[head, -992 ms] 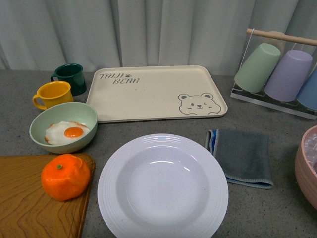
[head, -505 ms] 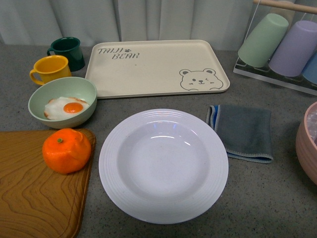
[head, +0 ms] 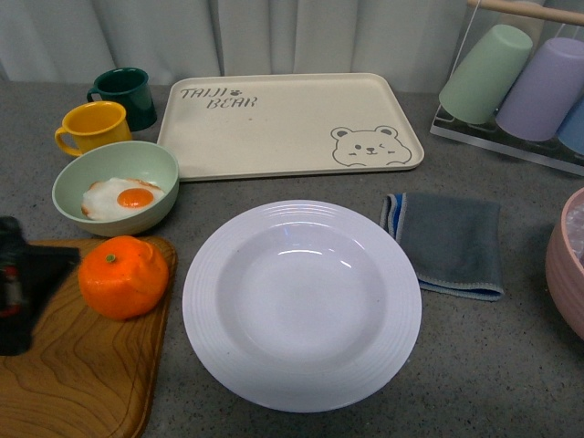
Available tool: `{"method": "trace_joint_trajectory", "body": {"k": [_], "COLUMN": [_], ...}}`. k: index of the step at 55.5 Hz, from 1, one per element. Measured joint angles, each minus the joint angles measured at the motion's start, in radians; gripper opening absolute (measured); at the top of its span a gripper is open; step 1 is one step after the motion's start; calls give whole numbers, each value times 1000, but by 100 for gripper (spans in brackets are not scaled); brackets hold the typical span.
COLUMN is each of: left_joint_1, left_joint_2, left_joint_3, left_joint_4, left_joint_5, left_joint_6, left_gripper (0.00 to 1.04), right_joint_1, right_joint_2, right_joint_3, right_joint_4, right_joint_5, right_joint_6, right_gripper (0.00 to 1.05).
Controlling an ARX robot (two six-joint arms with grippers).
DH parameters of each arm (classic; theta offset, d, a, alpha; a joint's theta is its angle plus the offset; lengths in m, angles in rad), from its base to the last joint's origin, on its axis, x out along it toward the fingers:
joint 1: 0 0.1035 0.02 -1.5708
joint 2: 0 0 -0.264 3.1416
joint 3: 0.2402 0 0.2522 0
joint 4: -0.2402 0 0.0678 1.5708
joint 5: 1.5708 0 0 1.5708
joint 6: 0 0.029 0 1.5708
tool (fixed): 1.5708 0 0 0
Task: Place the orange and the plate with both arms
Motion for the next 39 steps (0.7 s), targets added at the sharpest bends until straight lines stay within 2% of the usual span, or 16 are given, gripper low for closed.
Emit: {"method": "trace_joint_trajectory", "body": {"k": [15, 35, 39], "left_joint_1": [-17, -39, -39], "left_joint_2": [328, 498, 509], "left_joint_3": [175, 269, 280], "left_joint_4": [19, 13, 13], "left_joint_5": [4, -2, -20], "left_joint_6": [-8, -55, -60], "left_gripper": [98, 98, 91], "right_joint_1": [0, 0, 0], "right_joint_2": [0, 0, 0], "right_joint_3": [0, 0, 0], "right_joint_4": [0, 0, 0], "right_joint_5": [0, 0, 0], "right_joint_6": [0, 0, 0], "right_gripper": [95, 95, 95]}}
